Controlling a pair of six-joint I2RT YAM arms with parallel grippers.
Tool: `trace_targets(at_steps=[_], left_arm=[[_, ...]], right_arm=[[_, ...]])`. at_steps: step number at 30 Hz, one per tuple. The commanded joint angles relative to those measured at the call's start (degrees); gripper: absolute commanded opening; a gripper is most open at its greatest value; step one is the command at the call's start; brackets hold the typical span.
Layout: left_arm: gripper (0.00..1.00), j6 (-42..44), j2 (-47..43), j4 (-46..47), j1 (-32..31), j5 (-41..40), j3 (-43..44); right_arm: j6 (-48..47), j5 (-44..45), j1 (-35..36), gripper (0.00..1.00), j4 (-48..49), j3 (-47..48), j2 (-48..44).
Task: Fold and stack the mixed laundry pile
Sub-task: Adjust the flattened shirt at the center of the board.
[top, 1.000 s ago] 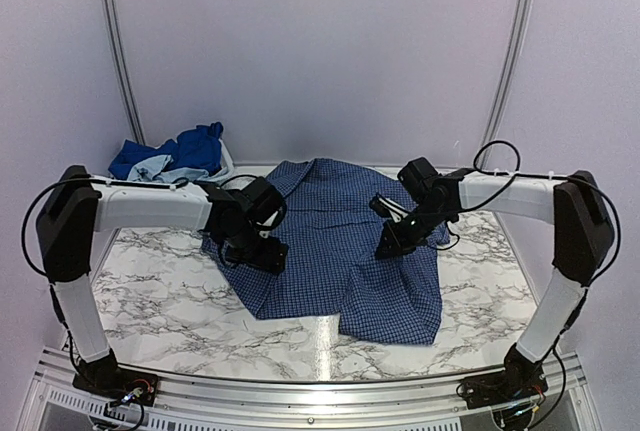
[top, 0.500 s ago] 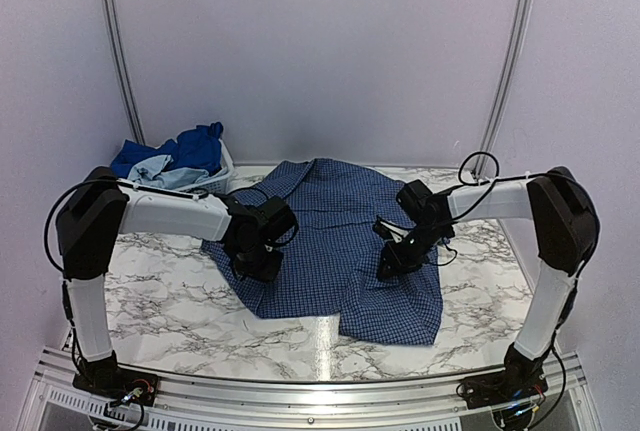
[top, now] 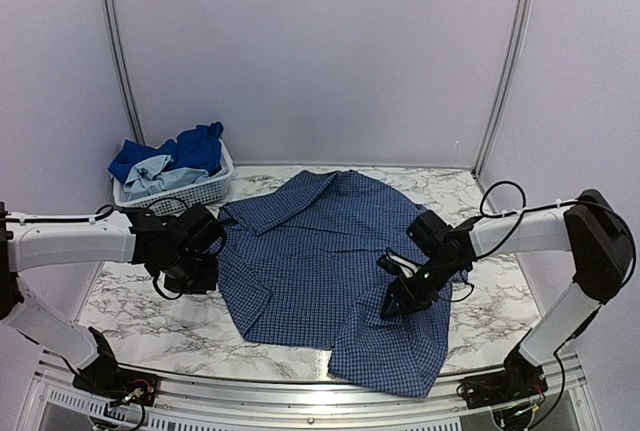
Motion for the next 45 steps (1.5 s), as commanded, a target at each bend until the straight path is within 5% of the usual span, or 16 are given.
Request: trace_targets(at_steps=[1, 3, 6, 16, 22, 30, 33, 36, 41, 45], left_arm=[[0.20, -4.0, -5.1, -0.8, -1.4, 2.5, -1.6], [0.37, -1.0, -3.4, 0.2, -3.4, 2.6, 1.3], [0.49, 2.9, 2.4, 0.3, -6.4, 3.1, 6.1], [0.60, 7.3, 20.0, 0.5, -12.9, 5.4, 18.5], [0.49, 7.1, 24.5, 0.3, -13.4, 5.8, 19.6], [0.00, 5.0, 23.2, -0.4, -12.8, 4.3, 18.2], [0.00, 3.3, 19.5, -0.4, -11.9, 3.0, 15.9], [0.00, 1.1, 14.3, -0.5, -10.5, 1.6, 12.6], [0.00, -6.1, 4.2, -2.1, -6.9, 0.3, 5.7], [0.00, -15.2, -4.8, -3.6, -2.5, 0.9, -2.8]], right_arm=[[7.1, -6.3, 5.3, 0.49, -6.1, -6.0, -2.6], [6.9, -4.9, 4.1, 0.54, -8.6, -4.5, -4.9], [5.5, -1.4, -1.2, 0.59, -11.8, 1.0, -7.8], [0.5, 5.7, -5.9, 0.65, -14.4, 13.9, -2.6], [-0.9, 0.7, -5.9, 0.66, -14.9, 11.8, -3.0], [-0.9, -3.1, -5.2, 0.75, -14.1, 7.7, -1.6], [-1.1, -3.3, -5.1, 0.73, -13.8, 7.9, -0.4], [-1.9, -2.9, -5.0, 0.60, -14.2, 8.5, -0.1], [-3.3, -5.0, -5.0, 0.04, -13.6, 10.8, 0.3], [-3.1, -7.0, -4.2, 0.00, -12.0, 14.6, -0.3]])
